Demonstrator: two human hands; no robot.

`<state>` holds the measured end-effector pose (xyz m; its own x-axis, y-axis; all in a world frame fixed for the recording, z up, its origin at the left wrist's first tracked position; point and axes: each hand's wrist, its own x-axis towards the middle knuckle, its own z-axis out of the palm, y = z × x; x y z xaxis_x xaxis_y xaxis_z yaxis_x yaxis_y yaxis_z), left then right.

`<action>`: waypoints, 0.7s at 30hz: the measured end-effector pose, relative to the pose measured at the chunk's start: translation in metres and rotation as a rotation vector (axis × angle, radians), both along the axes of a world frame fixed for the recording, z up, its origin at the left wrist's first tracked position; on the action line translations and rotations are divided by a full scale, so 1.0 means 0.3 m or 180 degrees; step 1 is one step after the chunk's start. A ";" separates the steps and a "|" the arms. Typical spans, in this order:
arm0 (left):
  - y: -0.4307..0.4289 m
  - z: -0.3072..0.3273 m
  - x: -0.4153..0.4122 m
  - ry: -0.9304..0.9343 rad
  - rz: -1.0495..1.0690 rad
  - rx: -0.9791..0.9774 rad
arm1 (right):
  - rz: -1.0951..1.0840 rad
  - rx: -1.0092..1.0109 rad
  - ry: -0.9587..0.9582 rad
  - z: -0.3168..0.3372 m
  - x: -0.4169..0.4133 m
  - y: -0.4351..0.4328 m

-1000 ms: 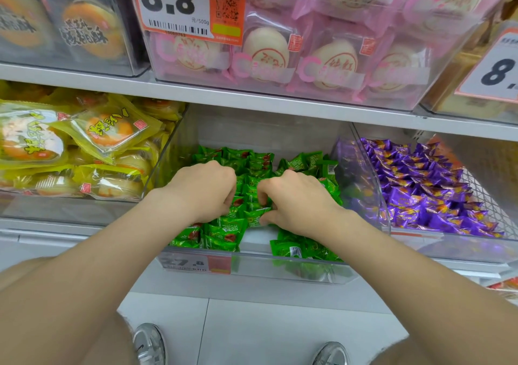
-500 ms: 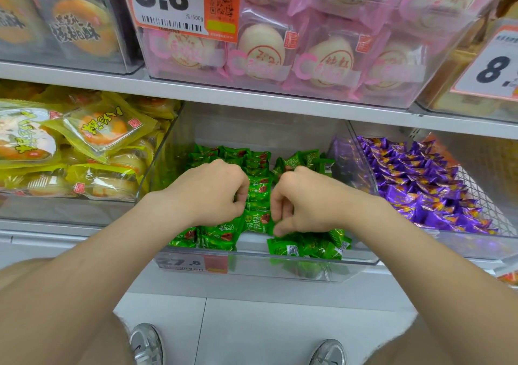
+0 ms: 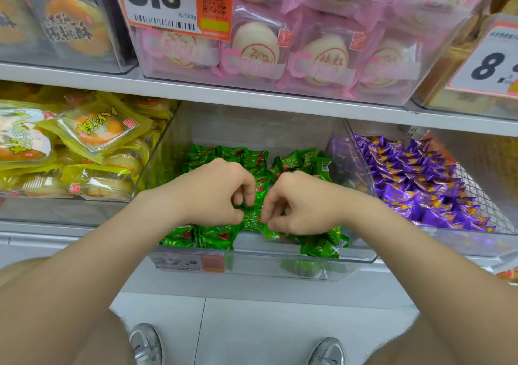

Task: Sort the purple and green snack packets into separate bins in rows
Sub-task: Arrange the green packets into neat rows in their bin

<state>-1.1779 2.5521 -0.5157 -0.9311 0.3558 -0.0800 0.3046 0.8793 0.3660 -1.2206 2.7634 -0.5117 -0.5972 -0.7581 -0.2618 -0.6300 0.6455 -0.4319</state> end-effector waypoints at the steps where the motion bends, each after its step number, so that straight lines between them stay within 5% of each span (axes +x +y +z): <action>1: -0.001 0.007 0.004 -0.0083 -0.0032 0.0102 | -0.0166 -0.0279 -0.0223 0.010 -0.007 0.007; 7: -0.003 0.049 0.027 -0.0427 0.0157 0.0846 | -0.0826 -0.1315 -0.1004 0.034 -0.006 0.013; 21: -0.054 0.050 0.099 -0.0176 0.0315 0.1083 | -0.1056 -0.1239 -0.0250 0.062 0.059 0.019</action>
<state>-1.1483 2.5357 -0.5007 -0.9600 0.2789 -0.0237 0.1955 0.7286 0.6564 -1.2028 2.7690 -0.4931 -0.8120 -0.5814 -0.0516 -0.3746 0.5870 -0.7177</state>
